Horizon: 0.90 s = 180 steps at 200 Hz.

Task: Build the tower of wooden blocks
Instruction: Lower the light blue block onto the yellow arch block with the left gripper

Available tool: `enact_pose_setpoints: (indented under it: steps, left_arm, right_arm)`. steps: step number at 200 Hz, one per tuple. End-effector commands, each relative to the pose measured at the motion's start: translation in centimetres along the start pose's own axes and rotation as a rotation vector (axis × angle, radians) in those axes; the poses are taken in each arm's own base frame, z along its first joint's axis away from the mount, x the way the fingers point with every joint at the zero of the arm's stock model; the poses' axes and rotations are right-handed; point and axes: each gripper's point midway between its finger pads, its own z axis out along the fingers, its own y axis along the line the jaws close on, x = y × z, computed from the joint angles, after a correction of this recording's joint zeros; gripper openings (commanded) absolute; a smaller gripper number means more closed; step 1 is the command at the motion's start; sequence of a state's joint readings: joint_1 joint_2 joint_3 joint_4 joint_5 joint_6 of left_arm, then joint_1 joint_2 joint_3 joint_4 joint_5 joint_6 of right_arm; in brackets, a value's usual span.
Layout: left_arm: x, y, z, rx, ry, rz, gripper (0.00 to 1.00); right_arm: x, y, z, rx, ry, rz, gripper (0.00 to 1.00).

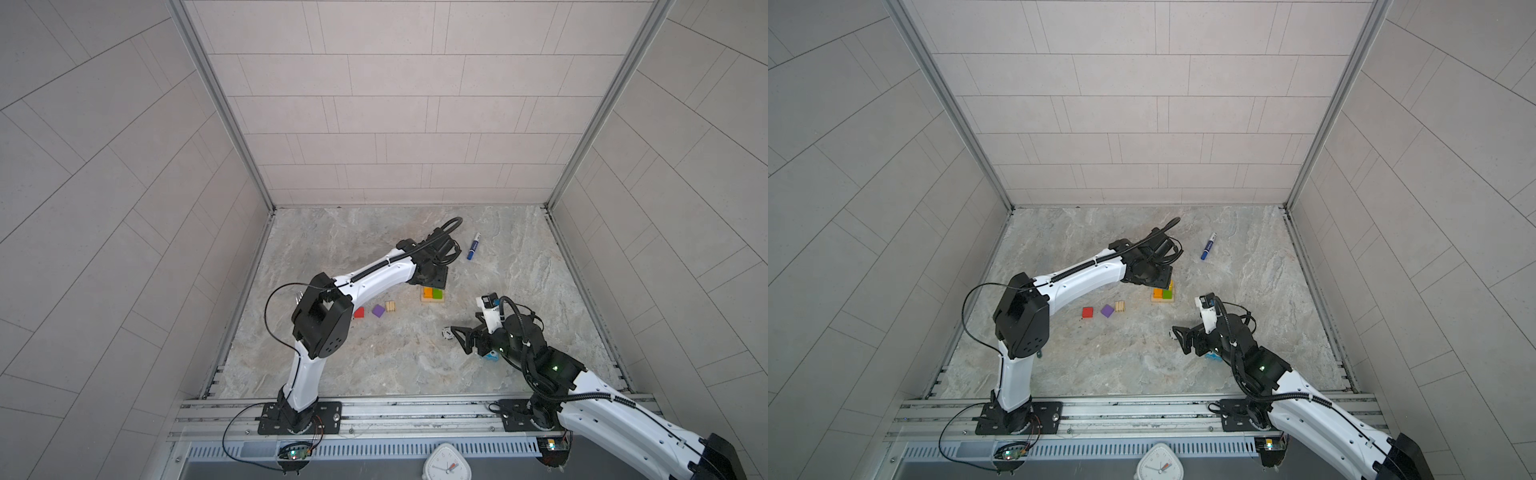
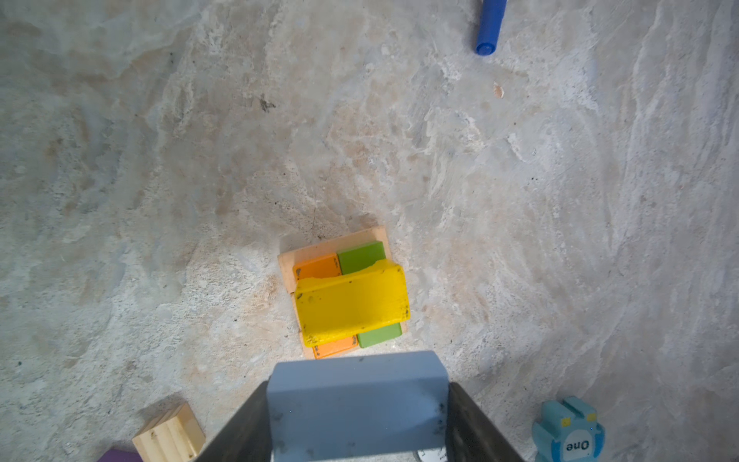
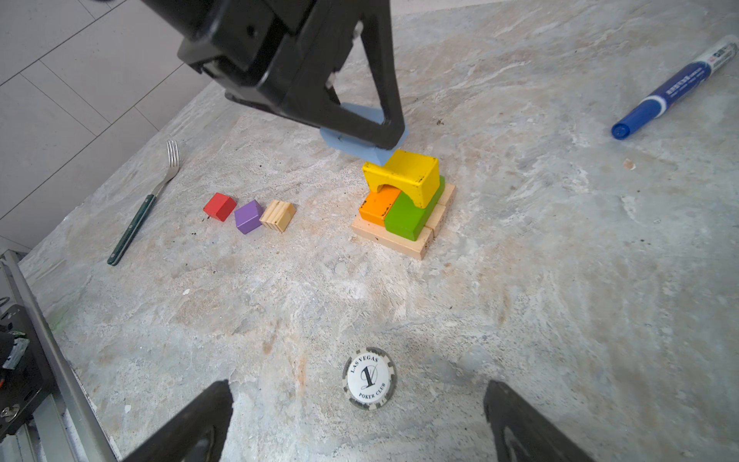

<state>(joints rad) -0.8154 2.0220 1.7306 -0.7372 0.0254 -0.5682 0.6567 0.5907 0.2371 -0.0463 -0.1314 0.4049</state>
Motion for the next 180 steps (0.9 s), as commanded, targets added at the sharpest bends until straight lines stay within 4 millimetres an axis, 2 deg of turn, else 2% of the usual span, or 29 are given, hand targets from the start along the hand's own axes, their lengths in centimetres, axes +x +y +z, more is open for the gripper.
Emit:
enact_pose_setpoints:
  steps: [1, 67, 180]
  left_arm:
    - [-0.5, 0.3, 0.5, -0.021, 0.008, -0.018, 0.52]
    - [-1.0, 0.5, 2.1, -0.046, 0.014, -0.030, 0.52]
    - [-1.2, 0.1, 2.9, -0.033, 0.020, -0.041, 0.52]
  right_arm:
    - [0.5, -0.1, -0.2, 0.003, 0.008, 0.010, 0.99]
    - [0.8, -0.1, 0.2, 0.004, 0.014, 0.010, 0.99]
    - [0.9, 0.3, 0.3, -0.022, 0.014, 0.003, 0.99]
